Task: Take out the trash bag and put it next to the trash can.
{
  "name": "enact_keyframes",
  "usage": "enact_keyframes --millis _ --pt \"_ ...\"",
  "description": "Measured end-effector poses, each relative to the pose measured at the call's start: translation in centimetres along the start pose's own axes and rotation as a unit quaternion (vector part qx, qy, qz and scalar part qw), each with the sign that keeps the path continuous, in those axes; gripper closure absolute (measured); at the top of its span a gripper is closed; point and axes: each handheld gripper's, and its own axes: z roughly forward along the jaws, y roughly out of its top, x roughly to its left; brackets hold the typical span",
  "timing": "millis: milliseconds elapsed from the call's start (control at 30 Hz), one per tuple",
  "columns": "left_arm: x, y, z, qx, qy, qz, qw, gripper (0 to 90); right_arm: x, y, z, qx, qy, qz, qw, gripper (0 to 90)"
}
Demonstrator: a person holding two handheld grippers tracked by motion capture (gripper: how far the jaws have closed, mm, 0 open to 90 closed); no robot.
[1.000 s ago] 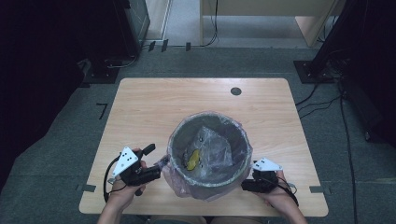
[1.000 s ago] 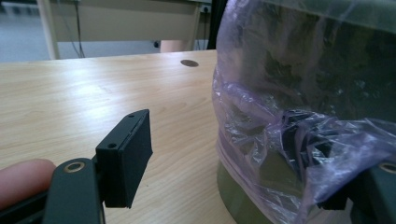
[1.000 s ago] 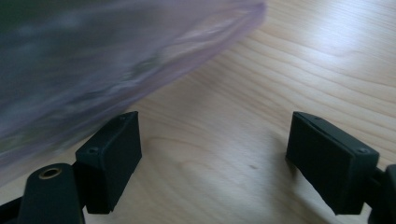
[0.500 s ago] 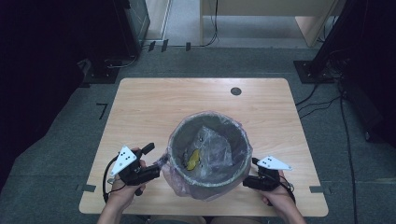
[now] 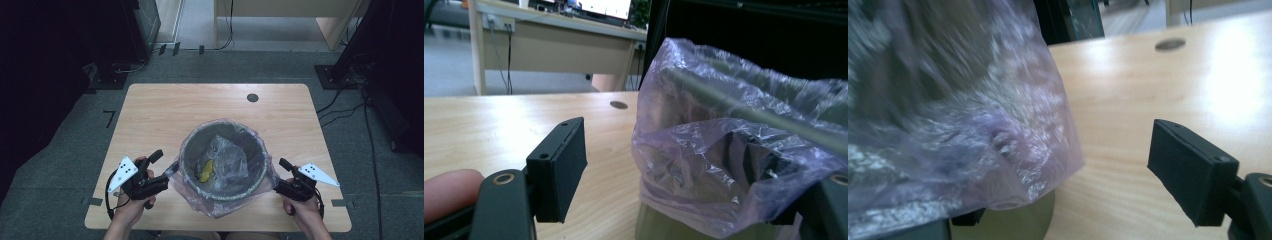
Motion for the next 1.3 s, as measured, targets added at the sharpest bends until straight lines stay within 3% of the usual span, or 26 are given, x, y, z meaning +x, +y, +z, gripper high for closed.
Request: enact_keyframes --millis 67,267,433,567,767,1067,1100,1300 --pt "-0.3 0.3 -0.1 -0.006 0.001 0.004 1.0 25.1 0.3 0.8 -0.6 -0.012 0.002 -0.007 0.9999 22.8" --pt "-1.2 1.2 -0.5 -0.029 -0.001 0.007 0.9995 24.9 1.2 2.3 -1.6 -0.039 0.013 -0.001 0.9992 23.0" --pt "-1.9 1.7 -0.5 -0.045 -0.002 -0.003 0.999 24.9 2.3 3.6 -2.4 -0.054 0.017 0.003 0.9984 23.1" --pt "-2.7 1.9 -0.1 -0.055 0.0 -0.021 0.9983 25.0 2.9 4.3 -2.6 -0.058 0.017 0.004 0.9982 23.8" --pt "-3.5 2.2 1.1 -0.047 0.009 -0.036 0.9982 25.0 3.0 5.4 -2.8 -0.066 0.014 0.019 0.9976 23.6" --pt "-4.1 3.1 2.7 -0.028 0.021 -0.024 0.9991 23.2 7.0 7.0 -1.7 -0.044 0.036 -0.039 0.9976 18.9" --pt "-3.9 3.1 2.9 -0.024 0.024 -0.028 0.999 21.8 7.8 7.4 -1.2 -0.038 0.026 -0.057 0.9973 18.6" --pt "-2.3 3.3 4.2 0.006 0.055 -0.057 0.9968 19.4 8.9 8.1 -0.3 -0.027 0.01 -0.081 0.9963 18.4"
